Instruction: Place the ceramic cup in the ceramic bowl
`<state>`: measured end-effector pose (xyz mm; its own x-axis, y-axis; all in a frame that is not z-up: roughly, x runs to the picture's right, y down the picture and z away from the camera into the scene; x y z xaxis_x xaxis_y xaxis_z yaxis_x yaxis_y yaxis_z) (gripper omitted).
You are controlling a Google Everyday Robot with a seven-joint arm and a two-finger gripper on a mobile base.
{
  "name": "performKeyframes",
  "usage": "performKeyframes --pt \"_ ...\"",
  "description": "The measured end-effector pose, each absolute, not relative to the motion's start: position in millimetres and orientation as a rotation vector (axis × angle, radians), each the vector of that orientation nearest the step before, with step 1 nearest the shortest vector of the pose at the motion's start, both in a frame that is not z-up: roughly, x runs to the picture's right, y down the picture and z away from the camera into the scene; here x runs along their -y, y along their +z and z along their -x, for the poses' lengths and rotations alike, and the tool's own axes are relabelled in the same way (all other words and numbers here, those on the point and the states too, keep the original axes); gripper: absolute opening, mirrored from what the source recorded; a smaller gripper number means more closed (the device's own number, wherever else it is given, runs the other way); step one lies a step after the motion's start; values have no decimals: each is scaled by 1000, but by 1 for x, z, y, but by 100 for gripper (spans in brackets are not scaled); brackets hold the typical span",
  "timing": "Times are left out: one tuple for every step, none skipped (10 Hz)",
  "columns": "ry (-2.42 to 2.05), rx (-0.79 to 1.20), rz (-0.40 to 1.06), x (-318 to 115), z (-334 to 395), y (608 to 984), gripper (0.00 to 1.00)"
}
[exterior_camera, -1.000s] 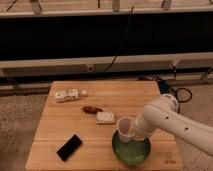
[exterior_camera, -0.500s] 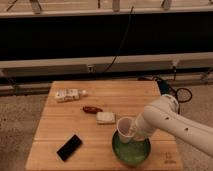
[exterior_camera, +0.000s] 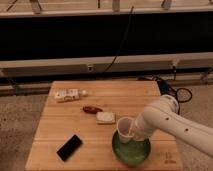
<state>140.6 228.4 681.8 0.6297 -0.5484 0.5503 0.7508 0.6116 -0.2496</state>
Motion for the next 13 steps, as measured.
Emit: performKeyframes --pt "-779 450 492 -229 -141 682 9" --pt "-779 450 490 -229 -140 682 9" --pt "-779 450 489 -229 -140 682 9" --pt "-780 450 488 -229 -140 682 9" --pt "-779 451 487 -230 -140 682 9" --pt "-779 451 487 -230 -140 683 9" --pt "-779 450 486 -230 -140 683 12" --pt "-779 450 486 -230 -140 683 15" --pt "-778 450 485 -231 -140 683 16" --pt "-778 450 484 -231 -140 684 16" --pt "-778 450 484 -232 -140 684 16" --pt "-777 451 483 -232 -140 684 16" --pt "-776 451 483 -232 -140 684 17"
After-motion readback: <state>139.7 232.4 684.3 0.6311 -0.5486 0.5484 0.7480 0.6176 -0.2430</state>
